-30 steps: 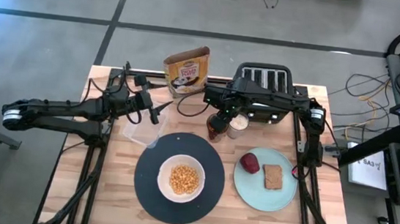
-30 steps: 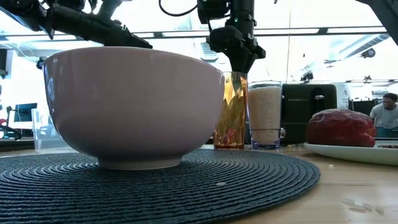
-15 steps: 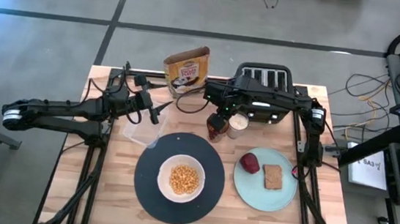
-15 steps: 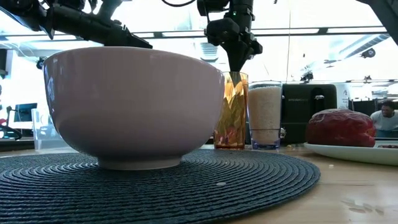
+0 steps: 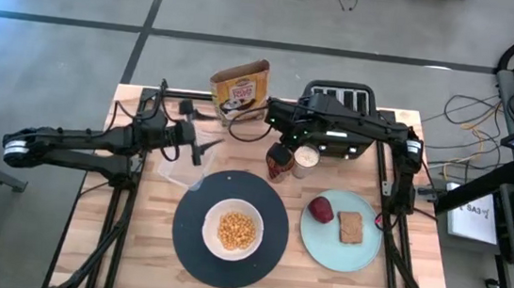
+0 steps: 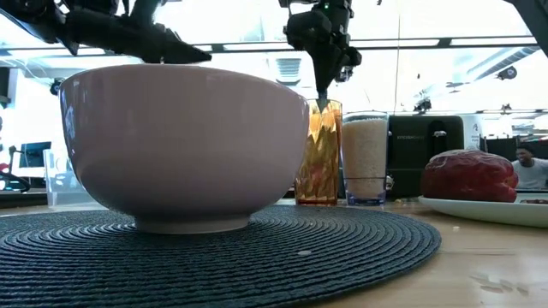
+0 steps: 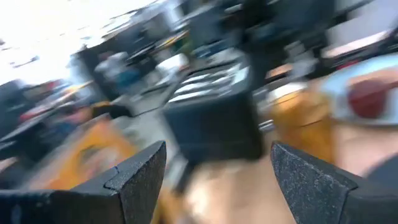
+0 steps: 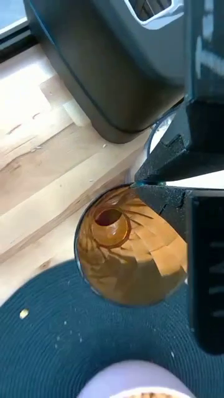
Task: Arrange a breakfast setting
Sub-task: Put the blue spoon on the blue mat to the left of the white bowl
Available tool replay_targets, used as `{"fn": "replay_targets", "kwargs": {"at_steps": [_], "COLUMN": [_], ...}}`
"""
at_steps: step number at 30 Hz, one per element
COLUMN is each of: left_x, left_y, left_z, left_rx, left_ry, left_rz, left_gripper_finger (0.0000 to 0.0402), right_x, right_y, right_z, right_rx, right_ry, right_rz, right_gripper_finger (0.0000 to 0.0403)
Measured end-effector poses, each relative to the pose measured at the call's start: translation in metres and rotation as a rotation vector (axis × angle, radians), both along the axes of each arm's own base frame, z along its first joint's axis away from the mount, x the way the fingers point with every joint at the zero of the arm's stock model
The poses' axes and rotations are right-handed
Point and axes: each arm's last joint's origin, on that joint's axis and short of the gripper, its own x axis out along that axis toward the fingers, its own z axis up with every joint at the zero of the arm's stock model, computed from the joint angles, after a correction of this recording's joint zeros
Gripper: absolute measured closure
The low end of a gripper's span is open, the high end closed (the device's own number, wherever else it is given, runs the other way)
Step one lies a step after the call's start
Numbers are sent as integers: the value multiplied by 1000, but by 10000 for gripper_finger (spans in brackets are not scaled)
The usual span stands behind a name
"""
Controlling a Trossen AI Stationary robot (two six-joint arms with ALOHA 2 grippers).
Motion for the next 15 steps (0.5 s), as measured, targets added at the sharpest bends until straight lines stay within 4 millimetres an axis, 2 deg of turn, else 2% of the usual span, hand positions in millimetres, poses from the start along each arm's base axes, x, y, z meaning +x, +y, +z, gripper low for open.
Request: {"fn": "replay_targets", "kwargs": {"at_steps": [5,15], "left_x": [9,29], "left_y": [-4,1], "left_z": [1,1], "left_rx": [-62,-96], "left_ry": [-68,-97], "left_rz": [-209,-227], "left_gripper_finger": [130,130], "right_x": [-2,-8], "right_y": [3,16], "right_z": [12,38], "right_rx": [-14,-45], "right_ry": [-32,-61], "right_rz": [33,145], "right_gripper_finger": [394,394]}}
